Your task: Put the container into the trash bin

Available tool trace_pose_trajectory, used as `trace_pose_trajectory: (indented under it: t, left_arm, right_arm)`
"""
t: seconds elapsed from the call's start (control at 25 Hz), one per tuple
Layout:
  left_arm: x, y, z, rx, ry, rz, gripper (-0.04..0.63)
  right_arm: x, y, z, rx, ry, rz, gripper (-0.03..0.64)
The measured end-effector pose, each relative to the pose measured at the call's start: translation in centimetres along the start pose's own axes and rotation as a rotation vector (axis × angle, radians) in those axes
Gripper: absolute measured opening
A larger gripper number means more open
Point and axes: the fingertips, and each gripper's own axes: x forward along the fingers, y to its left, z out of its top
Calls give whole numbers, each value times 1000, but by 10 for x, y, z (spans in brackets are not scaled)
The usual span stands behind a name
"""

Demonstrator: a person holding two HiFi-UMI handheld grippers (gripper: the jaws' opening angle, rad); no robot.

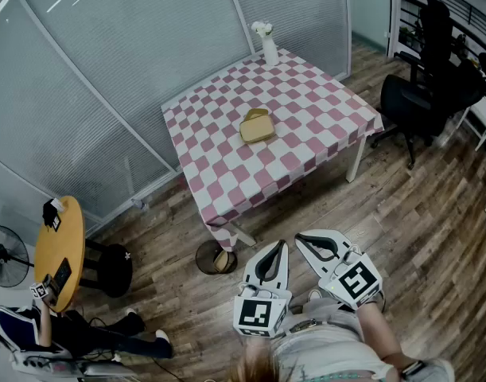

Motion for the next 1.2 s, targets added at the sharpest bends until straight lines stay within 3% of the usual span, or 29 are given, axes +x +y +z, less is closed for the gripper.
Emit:
trace_pose_trajectory:
  t: [0.28,0.8,1.2]
  left_arm:
    - [8,-6,2,-11,0,16,6]
    - [22,1,-7,-38,10,70,6]
    - [76,46,-4,-40,-2,14,6]
  right_arm:
    - [-8,-13,5,50,-55,6,-6]
    - [-3,-25,-9,25,-15,86,-6]
    - [43,-72,-7,19,-58,23,-6]
